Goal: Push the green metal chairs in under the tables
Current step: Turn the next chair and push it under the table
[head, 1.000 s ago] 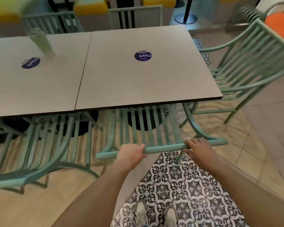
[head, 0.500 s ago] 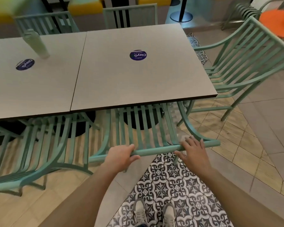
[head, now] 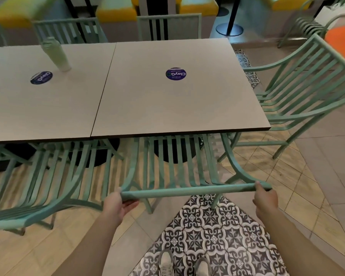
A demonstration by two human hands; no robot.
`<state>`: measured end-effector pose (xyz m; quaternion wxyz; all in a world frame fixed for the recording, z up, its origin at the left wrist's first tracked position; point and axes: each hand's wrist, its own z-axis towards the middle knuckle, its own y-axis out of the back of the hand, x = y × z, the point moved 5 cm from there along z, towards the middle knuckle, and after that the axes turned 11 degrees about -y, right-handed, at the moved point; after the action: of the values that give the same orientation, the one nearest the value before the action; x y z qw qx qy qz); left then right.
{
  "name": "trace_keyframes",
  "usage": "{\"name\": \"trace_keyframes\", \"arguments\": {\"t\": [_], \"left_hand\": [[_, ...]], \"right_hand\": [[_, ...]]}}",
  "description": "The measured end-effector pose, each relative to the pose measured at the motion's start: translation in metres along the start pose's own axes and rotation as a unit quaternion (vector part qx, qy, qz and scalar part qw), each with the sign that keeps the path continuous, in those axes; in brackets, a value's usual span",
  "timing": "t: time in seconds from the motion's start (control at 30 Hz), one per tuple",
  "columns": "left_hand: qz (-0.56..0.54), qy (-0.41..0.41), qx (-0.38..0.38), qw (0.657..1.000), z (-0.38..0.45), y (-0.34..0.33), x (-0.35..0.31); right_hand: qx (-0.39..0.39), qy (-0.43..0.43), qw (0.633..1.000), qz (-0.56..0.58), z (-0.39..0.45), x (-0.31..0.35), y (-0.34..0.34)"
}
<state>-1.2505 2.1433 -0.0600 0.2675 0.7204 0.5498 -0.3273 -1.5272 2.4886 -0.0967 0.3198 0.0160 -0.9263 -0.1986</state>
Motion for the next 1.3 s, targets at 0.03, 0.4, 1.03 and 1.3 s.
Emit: {"name": "trace_keyframes", "arguments": {"t": [0.03, 0.4, 1.03, 1.3], "left_hand": [[0.000, -0.002, 0.003, 1.000, 0.005, 0.000, -0.002], [0.021, 0.014, 0.029, 0.999, 0.017, 0.000, 0.003], [-0.075, -0.028, -0.115, 0.990, -0.002, 0.299, -0.009], [-0.122, -0.060, -0.139, 0.981, 0.040, 0.487, -0.055]], "right_hand": [[0.002, 0.002, 1.000, -0.005, 0.001, 0.003, -0.002], [-0.008, 0.002, 1.000, 0.003, -0.003, 0.009, -0.003], [0.382, -0.058, 0.907, -0.169, -0.247, -0.194, -0.182], [0.431, -0.105, 0.886, -0.134, -0.409, -0.293, -0.292]]}}
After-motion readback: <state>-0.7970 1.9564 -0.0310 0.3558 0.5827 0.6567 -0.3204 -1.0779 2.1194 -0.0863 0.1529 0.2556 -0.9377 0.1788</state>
